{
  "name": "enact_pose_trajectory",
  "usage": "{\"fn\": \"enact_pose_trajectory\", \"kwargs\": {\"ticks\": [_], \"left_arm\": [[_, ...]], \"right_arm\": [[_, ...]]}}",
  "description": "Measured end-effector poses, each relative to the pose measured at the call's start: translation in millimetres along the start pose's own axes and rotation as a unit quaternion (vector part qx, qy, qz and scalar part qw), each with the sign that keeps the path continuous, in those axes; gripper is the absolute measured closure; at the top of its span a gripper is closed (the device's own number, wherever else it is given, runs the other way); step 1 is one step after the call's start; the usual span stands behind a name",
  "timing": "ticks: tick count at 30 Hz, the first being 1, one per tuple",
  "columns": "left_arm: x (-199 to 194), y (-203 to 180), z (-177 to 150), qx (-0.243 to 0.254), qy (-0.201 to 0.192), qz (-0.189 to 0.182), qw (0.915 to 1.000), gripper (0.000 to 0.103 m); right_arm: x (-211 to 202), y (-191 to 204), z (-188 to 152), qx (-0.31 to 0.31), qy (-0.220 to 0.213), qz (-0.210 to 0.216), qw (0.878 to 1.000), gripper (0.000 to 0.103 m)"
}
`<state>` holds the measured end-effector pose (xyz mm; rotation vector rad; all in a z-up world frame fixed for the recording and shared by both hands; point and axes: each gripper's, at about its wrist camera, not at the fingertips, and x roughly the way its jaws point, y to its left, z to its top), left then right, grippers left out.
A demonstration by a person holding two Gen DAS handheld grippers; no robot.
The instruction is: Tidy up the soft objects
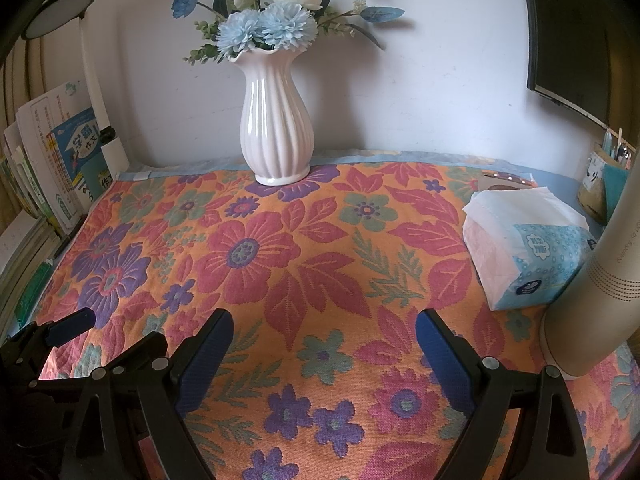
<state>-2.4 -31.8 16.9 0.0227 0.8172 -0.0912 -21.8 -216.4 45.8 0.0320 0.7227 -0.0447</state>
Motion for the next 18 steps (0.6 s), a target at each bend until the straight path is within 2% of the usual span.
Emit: {"fn": "enact_pose_trajectory", "kwargs": {"ticks": [10, 14, 18], "left_arm": [[-1.0, -0.6, 0.0, 0.005, -0.005, 0.006, 1.0000, 0.010], [-8.8, -6.6, -0.8, 0.025, -0.035, 0.035, 0.9985, 0.010], [-3.5, -11.1, -0.5, 0.041, -0.019, 0.039, 0.9982, 0.010]], "right_arm": [[0.2, 0.3, -0.5, 0.000, 0.000, 0.001, 1.000, 0.011], [-0.7, -0.1, -1.2, 0.003, -0.001, 0.005, 1.000, 0.011], [0.2, 2.4, -1.7, -0.002, 0.003, 0.006, 1.000, 0.011]]}}
